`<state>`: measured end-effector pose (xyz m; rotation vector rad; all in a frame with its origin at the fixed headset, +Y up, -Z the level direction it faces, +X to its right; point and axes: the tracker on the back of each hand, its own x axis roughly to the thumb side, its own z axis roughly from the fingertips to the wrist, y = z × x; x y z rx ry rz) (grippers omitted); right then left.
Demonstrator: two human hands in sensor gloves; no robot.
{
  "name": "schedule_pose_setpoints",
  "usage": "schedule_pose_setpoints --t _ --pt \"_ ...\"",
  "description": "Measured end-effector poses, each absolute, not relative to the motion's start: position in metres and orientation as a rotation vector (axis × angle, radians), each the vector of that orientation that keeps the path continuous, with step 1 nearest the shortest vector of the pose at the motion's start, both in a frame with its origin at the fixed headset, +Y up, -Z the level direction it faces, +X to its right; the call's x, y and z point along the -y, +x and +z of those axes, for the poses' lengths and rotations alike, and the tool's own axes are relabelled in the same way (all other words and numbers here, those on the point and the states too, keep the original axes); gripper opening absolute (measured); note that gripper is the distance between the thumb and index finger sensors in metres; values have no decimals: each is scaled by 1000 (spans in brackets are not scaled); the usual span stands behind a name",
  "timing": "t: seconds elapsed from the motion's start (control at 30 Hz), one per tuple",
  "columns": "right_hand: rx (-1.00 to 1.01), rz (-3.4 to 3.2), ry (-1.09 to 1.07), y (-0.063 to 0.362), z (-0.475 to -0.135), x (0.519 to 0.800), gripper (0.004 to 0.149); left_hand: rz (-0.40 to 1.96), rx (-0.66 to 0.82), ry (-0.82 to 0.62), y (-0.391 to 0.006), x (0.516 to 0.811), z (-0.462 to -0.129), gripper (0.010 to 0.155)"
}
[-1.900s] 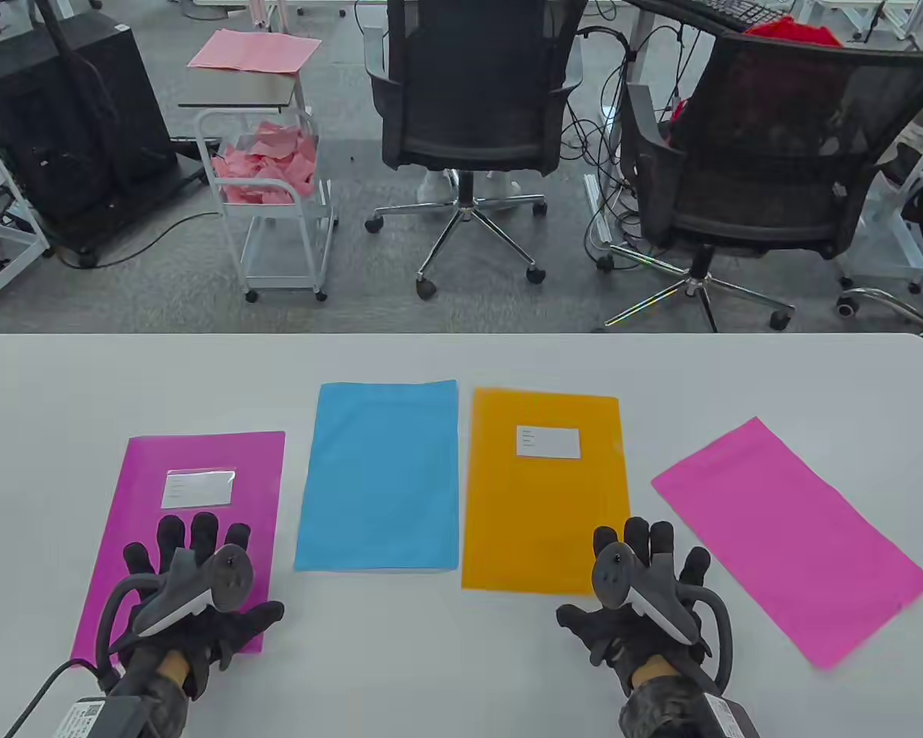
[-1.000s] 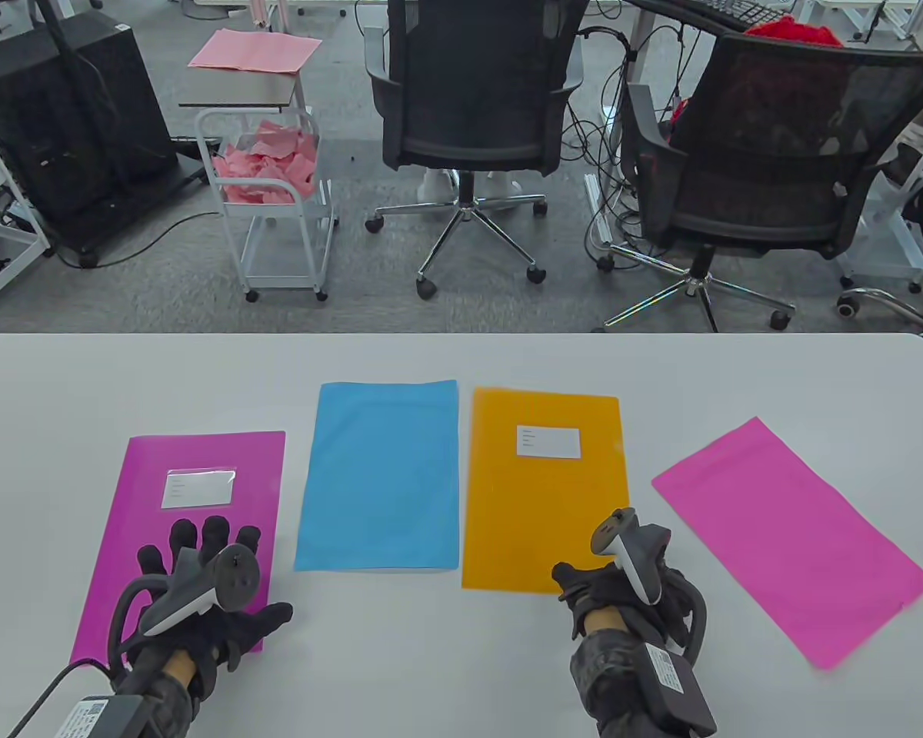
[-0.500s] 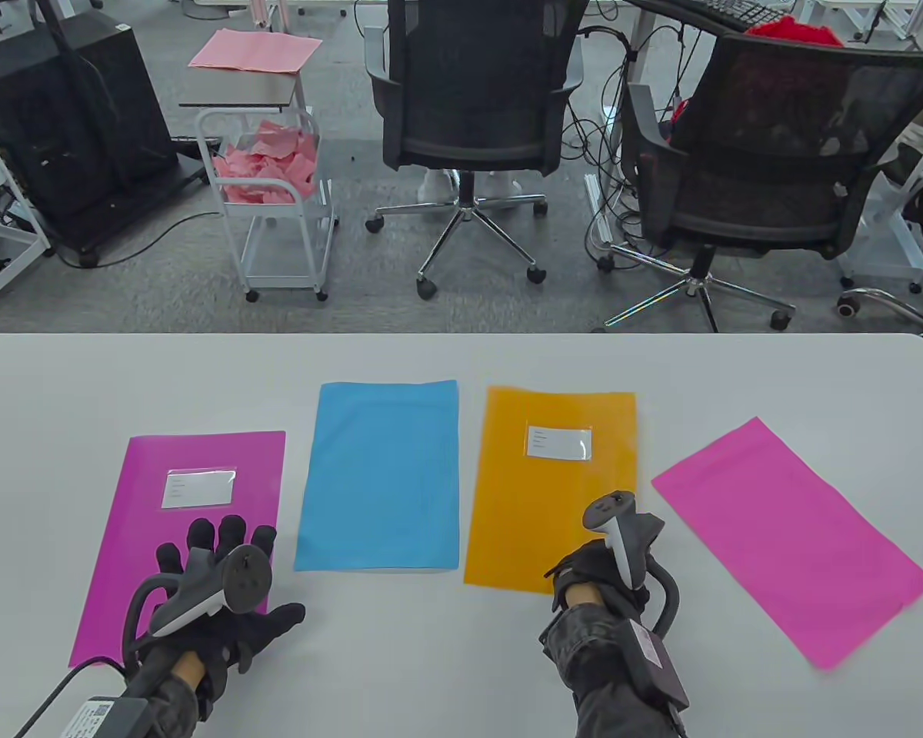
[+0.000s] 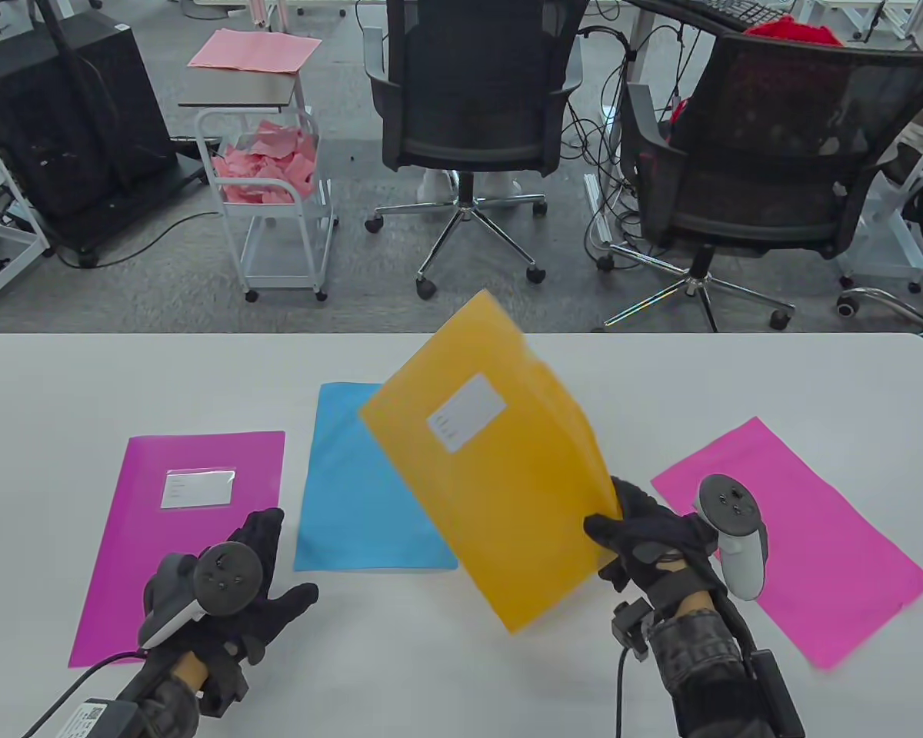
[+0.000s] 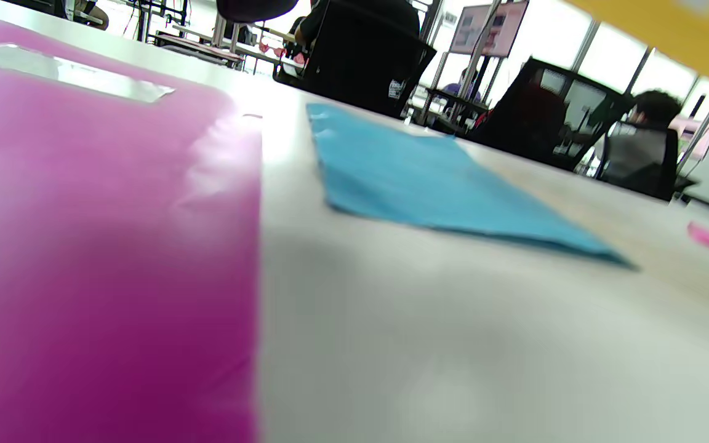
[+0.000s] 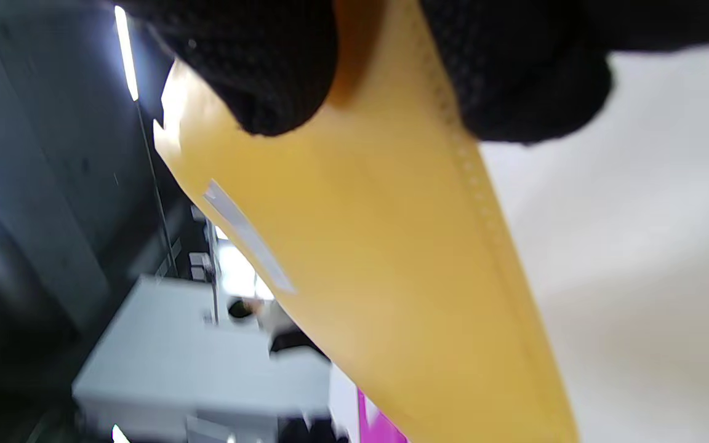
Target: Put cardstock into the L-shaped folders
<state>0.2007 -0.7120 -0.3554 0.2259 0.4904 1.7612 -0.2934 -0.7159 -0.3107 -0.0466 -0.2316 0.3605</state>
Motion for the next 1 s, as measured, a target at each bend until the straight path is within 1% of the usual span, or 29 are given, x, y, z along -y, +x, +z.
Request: schedule_pose_setpoints --t 0.03,0.07,0.1,0.17,0.23,0.33,0.37,0.4,0.43,0.5,0.53,0.6,0.63,0.7,0.77,0.83,0.87,0.93,0.97,1.0 --pt "-596 1763 273 194 -353 720 63 421 241 -16 -292 710 -309 101" --pt "-656 1765 300 188 -350 729 62 479 248 -1 -289 705 -308 101" --pt "-725 1769 278 183 -348 740 61 519 255 4 -286 700 -308 101" --pt "-888 1803 263 173 -345 750 60 548 266 20 -279 693 -309 99" --pt "-977 1915 244 166 -342 756 60 522 276 2 -267 689 -313 97" --pt "-997 1948 266 159 -341 759 59 456 311 -65 -248 694 -320 92" --pt "-1003 1954 265 156 -340 759 58 429 321 -83 -241 698 -321 93" --pt "-1014 1990 261 157 -340 759 58 418 313 -68 -240 700 -320 90" --pt "-1020 2018 248 158 -340 761 58 414 323 0 -238 702 -318 86" --pt "-1019 1985 224 161 -341 766 59 368 341 86 -239 699 -314 79" --pt "-1018 1971 202 163 -343 768 60 319 381 178 -238 696 -308 73" --pt "-1007 1919 190 166 -344 771 59 137 441 300 -232 693 -300 73" --pt "-998 1892 193 166 -345 772 58 42 470 314 -227 693 -297 69" --pt "-983 1871 209 167 -345 771 56 -31 498 297 -217 699 -294 66" --pt "-993 1892 205 168 -345 770 55 -13 492 285 -213 703 -294 81" --pt "-1018 1878 206 167 -343 771 55 -20 461 274 -213 702 -296 97" --pt "-1044 1890 203 166 -342 771 55 -24 426 247 -215 699 -298 103" --pt "-1075 1917 207 163 -340 772 54 16 406 166 -218 698 -300 108" --pt "-1081 1921 217 161 -340 772 54 69 398 130 -219 699 -300 107" --pt "-1080 1927 227 159 -339 771 54 104 412 88 -219 700 -302 98"
